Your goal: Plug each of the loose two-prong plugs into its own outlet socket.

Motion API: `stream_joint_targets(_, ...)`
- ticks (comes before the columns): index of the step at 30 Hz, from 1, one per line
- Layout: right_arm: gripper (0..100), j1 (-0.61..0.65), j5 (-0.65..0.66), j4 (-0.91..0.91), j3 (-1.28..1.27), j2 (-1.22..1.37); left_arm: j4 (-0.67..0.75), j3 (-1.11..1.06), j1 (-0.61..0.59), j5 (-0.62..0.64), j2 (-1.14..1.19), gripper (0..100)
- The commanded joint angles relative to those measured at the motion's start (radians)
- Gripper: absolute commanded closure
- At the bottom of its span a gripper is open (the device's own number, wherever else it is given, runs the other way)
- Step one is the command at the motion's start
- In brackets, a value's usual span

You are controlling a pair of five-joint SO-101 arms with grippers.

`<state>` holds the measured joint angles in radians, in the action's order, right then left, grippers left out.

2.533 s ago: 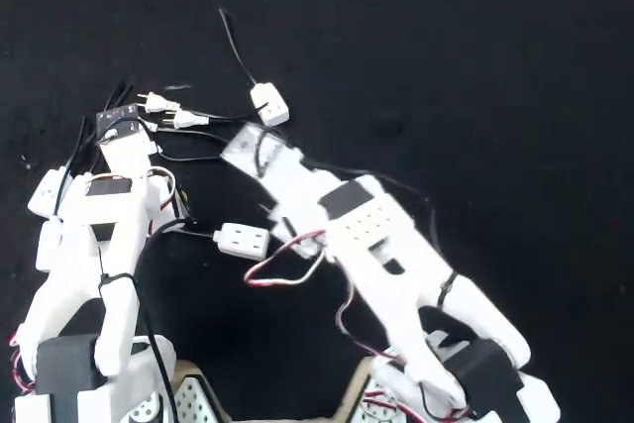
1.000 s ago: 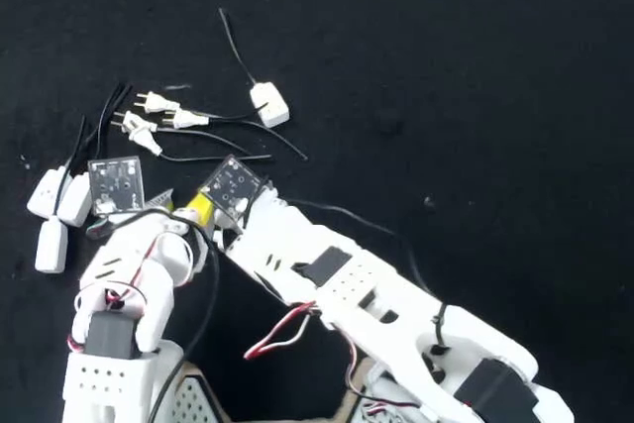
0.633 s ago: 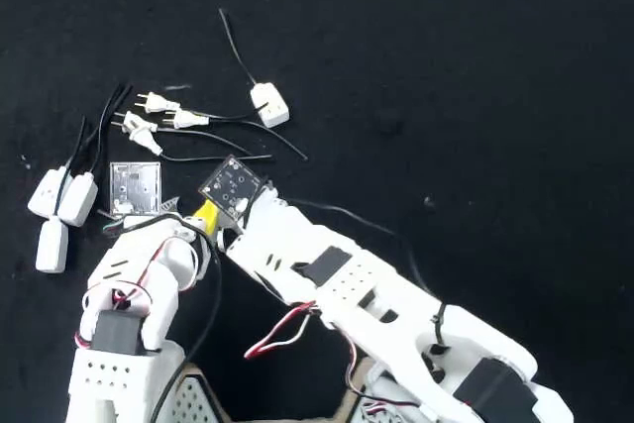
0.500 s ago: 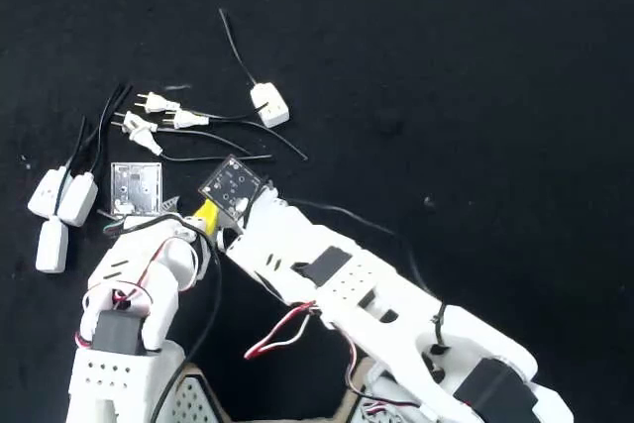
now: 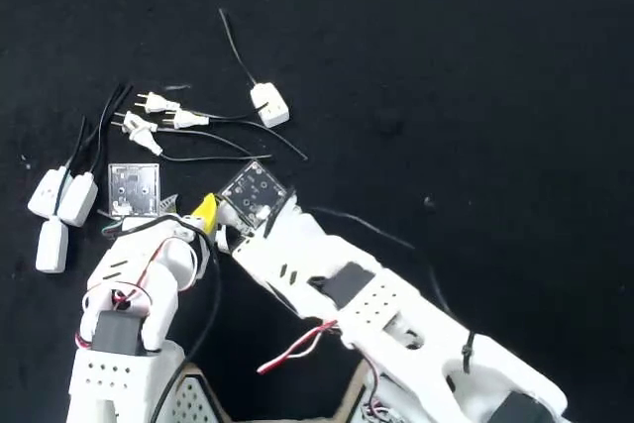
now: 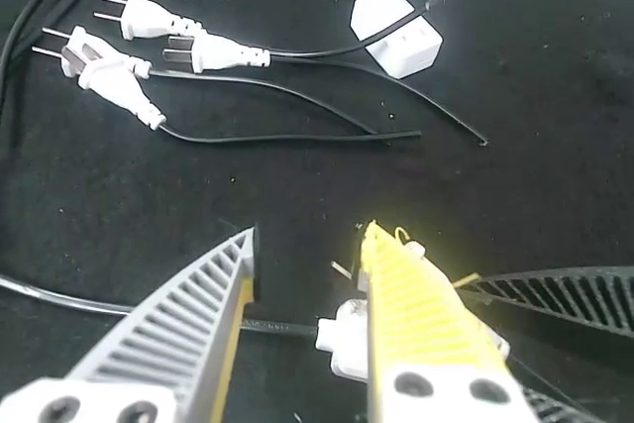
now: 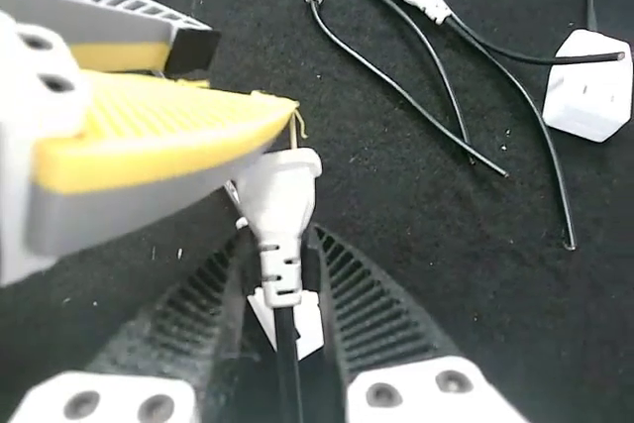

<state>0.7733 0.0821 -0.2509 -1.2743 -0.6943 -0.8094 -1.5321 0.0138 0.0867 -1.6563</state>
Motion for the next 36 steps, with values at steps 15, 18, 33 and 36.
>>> stream_joint_targets(15, 98.8, -0.029, -0.017, 0.014, 0.016, -0.058, 0.011, 0.004, 0.018, -0.009, 0.012, 82)
stream_joint_targets(18, 98.8, -0.072, -0.069, 0.012, 0.018, -0.058, 0.009, 0.004, 0.027, -0.023, 0.012, 82)
stream_joint_targets(33, 98.8, -0.081, -0.155, -0.12, 0.097, -0.054, 0.009, -0.015, 0.073, -0.072, 0.014, 82)
stream_joint_targets(36, 98.8, -0.081, -0.155, -0.12, 0.097, -0.051, 0.012, -0.022, 0.074, -0.072, 0.014, 82)
